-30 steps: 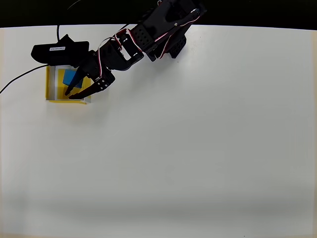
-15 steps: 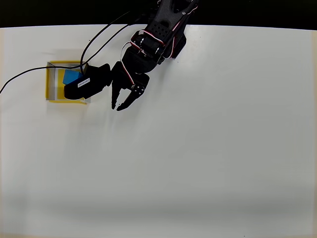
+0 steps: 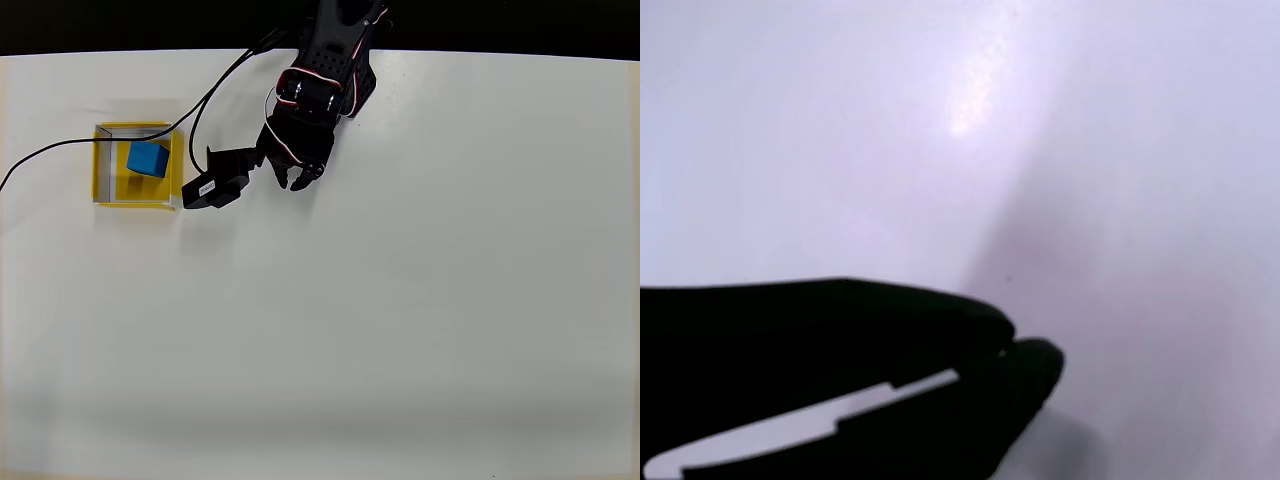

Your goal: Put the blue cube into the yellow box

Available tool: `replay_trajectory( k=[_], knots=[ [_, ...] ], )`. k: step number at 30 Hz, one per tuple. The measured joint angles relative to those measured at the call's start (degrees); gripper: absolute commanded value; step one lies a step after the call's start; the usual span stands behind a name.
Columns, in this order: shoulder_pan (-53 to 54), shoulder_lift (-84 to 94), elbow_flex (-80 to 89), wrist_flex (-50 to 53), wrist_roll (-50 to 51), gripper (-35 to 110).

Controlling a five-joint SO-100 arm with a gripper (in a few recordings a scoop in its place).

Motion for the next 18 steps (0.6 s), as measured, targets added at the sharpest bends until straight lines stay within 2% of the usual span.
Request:
replay_trajectory(
  k=[18],
  knots=[
    [-10.72, 0.18, 2.55, 1.85, -0.97, 0]
  ],
)
